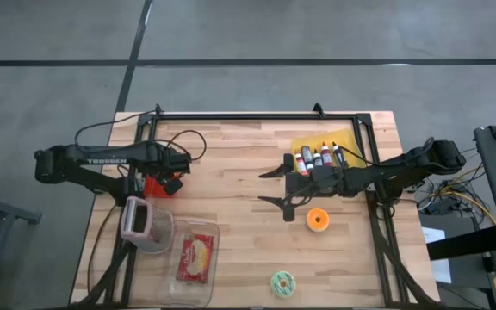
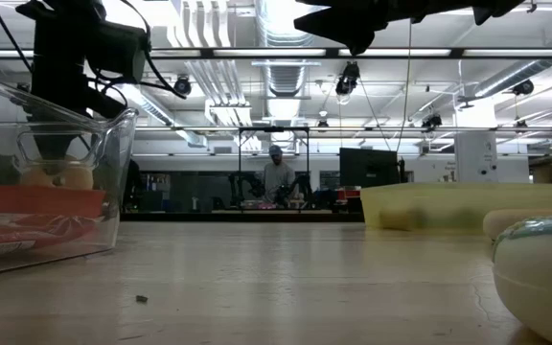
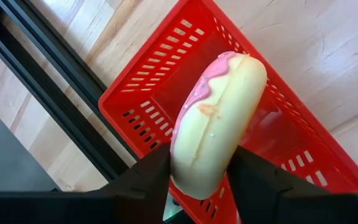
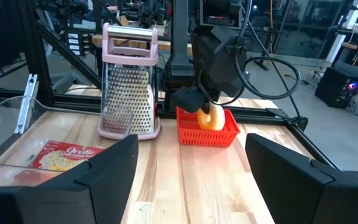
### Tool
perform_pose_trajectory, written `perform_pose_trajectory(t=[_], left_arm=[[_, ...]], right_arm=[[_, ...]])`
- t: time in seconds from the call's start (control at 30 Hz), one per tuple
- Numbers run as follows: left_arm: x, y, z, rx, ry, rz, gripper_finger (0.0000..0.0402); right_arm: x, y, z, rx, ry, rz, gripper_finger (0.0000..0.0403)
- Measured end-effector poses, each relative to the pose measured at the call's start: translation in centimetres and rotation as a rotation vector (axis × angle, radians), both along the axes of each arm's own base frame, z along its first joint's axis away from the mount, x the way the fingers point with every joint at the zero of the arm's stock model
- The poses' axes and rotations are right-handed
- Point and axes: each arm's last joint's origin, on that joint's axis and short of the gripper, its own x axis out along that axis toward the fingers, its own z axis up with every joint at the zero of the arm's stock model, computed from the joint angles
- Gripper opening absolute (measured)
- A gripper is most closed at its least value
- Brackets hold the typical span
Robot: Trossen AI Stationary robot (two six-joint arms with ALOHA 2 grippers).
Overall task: Pick & Place Food Item
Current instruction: Put the pink donut into the red bin, then put the black donut into the red bin
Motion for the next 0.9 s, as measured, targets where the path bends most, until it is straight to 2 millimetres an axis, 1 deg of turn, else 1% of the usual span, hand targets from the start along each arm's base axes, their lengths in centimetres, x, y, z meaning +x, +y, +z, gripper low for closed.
perform_pose_trajectory(t=[0.4, 0.57, 0.77, 0.9], left_arm=[[0.01, 0.01, 0.00, 0.003, 0.000, 0.000, 0.0205], [-0.01, 0.01, 0.00, 0.003, 0.002, -0.001, 0.0221], [-0.04, 0.00, 0.01, -0.004, 0.013, -0.028, 0.0224], [-0.04, 0.00, 0.01, -0.005, 0.014, -0.032, 0.0223]], right_arm=[[0.00, 0.00, 0.00, 0.000, 0.000, 0.000, 0.0286], [0.00, 0.00, 0.00, 0.000, 0.000, 0.000, 0.0290], [0.00, 0.01, -0.01, 0.000, 0.000, 0.000, 0.0297], [0.00, 0.01, 0.00, 0.000, 0.000, 0.000, 0.0295]])
